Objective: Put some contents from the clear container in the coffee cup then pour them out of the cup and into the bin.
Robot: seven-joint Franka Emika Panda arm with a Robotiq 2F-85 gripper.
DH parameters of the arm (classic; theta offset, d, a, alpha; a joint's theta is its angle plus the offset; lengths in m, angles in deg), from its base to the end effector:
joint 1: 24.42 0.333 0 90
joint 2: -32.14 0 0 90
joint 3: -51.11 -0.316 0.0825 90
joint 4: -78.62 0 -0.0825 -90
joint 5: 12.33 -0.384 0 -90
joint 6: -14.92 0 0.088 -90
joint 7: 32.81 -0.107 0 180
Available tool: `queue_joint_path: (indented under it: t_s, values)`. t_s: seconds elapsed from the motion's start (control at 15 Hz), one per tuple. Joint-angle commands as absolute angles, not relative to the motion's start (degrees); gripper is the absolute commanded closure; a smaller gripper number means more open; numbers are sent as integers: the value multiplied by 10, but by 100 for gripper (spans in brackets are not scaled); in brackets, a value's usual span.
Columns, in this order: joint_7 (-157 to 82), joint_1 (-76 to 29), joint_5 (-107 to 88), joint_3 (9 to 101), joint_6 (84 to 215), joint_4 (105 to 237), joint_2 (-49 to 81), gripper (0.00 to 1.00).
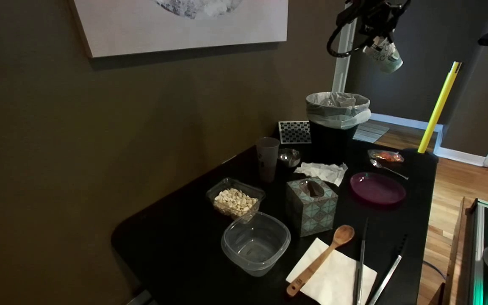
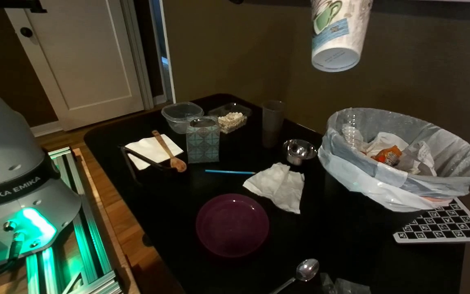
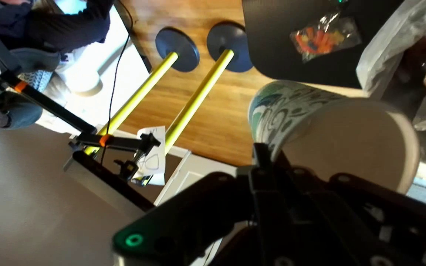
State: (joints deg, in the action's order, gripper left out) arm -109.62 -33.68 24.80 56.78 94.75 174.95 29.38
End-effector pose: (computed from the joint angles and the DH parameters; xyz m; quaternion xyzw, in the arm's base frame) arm 0.5047 -0.2089 0.5601 0.6478 -0.6726 0.0289 0.3564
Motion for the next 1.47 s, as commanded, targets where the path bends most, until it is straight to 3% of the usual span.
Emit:
queue_joint_path:
  t_s: [0.0,1.0,1.4]
  values:
    - [-1055,-331,158,575,978,1788,328,99]
    - [-820,-305,-78,565,1353,2066,416,99]
    - [-663,-302,-166,563,1404,2116,409,99]
